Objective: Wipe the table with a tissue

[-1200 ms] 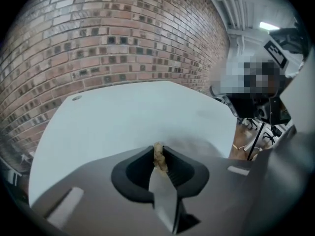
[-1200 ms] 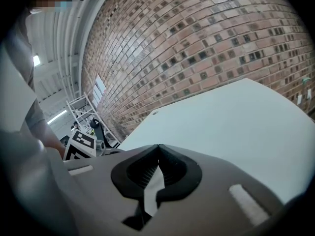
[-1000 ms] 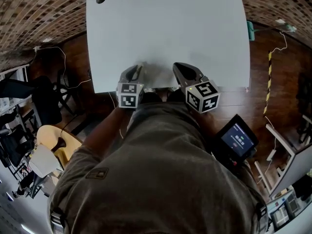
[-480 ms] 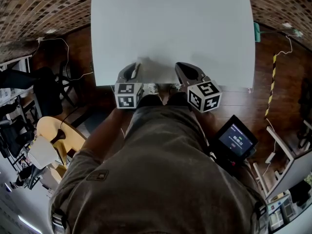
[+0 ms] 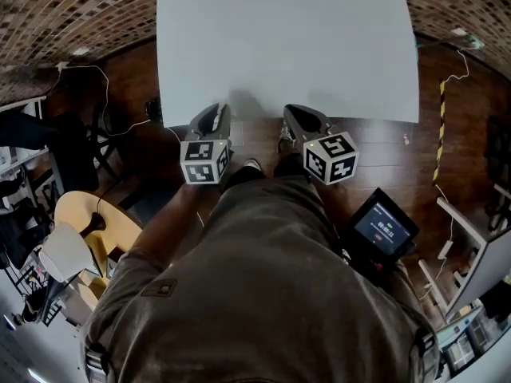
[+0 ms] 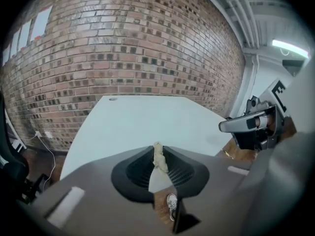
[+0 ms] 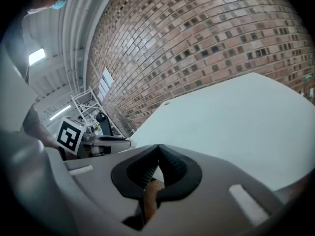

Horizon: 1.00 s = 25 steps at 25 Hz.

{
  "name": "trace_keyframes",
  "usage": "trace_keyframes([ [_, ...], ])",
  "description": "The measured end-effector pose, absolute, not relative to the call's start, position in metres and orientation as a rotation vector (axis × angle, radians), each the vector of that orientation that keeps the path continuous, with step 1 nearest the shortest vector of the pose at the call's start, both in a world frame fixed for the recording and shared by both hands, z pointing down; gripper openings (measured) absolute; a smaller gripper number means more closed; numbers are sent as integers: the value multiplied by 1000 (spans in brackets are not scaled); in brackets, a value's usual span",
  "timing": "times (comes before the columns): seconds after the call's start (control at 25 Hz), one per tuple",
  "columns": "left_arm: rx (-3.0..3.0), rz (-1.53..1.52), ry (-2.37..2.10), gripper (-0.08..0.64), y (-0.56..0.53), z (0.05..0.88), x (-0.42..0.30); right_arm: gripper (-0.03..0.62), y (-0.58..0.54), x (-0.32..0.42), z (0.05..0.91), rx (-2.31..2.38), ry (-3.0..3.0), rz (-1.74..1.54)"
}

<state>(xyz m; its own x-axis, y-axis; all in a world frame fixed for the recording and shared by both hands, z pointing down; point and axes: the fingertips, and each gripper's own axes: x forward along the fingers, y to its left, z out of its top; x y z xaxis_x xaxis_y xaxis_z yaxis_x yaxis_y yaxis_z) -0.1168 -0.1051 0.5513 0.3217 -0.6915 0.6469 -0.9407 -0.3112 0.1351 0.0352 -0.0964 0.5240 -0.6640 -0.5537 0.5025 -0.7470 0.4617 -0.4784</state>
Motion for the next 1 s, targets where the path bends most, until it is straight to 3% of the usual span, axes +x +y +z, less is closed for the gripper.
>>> trace_keyframes([
  [0.44, 2185, 533, -1390, 55, -15, 523, -169, 14, 2, -31, 514, 1186, -2426, 961],
  [1.0, 2277, 443, -1292, 55, 45, 493, -166, 14, 64, -39, 488, 1278, -2406, 880],
])
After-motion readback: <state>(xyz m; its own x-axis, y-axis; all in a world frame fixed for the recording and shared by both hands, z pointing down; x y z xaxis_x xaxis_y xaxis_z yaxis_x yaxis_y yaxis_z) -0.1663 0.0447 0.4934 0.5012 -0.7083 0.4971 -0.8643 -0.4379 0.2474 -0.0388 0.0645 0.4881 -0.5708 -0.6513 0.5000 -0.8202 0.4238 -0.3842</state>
